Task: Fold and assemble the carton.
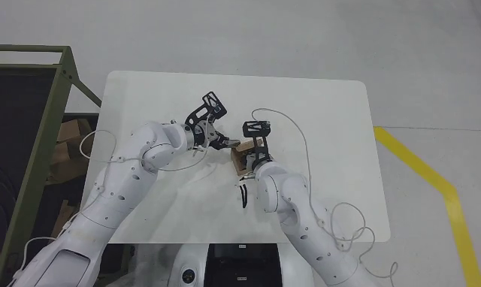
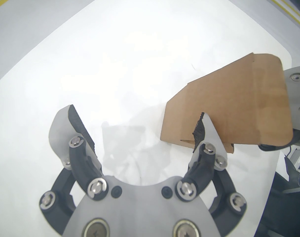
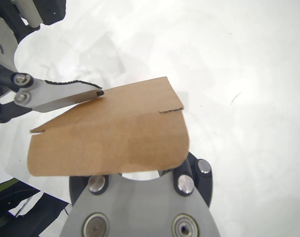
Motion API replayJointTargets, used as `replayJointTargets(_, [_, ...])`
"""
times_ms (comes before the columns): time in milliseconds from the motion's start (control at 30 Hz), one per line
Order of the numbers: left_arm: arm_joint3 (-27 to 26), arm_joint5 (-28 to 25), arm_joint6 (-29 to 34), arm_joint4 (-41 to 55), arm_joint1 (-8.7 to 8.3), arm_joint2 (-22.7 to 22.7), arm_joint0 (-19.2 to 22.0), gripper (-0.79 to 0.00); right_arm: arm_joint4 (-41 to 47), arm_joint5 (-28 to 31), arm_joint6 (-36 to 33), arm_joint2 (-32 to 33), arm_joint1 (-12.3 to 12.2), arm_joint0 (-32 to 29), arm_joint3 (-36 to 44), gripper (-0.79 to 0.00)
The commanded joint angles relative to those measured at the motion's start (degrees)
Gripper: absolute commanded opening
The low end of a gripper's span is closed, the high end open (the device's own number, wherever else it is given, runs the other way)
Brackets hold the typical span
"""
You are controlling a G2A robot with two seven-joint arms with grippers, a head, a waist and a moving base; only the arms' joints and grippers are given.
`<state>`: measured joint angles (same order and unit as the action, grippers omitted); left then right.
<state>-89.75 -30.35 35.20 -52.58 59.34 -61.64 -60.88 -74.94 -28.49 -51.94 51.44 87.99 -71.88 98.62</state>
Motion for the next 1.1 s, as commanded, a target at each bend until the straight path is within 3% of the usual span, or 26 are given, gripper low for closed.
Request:
replayJointTargets(0, [-0.41, -1.08, -0.18, -0.41, -0.10, -0.12, -0.32, 0.000, 0.13, 0.04, 0.12, 0.34, 0.00, -0.44, 0.39, -0.646])
replayJointTargets(600, [-2.75, -2.14, -0.13, -2.68, -0.04, 1.01, -1.10, 0.000, 3.87, 3.84, 0.41, 8.91, -1.60, -10.21, 10.52, -0.616])
replayJointTargets(900, [-2.48, -1.99, 0.46, -2.98, 0.22, 1.96, -0.41, 0.000, 12.55, 8.32, 2.46, 17.78, -2.92, -18.33, 15.44, -0.634])
replayJointTargets(1067, [-2.23, -2.06, 0.66, -2.89, 0.40, 2.50, 0.16, 0.000, 15.67, 10.93, 2.52, 19.72, -3.38, -19.78, 13.40, -0.637])
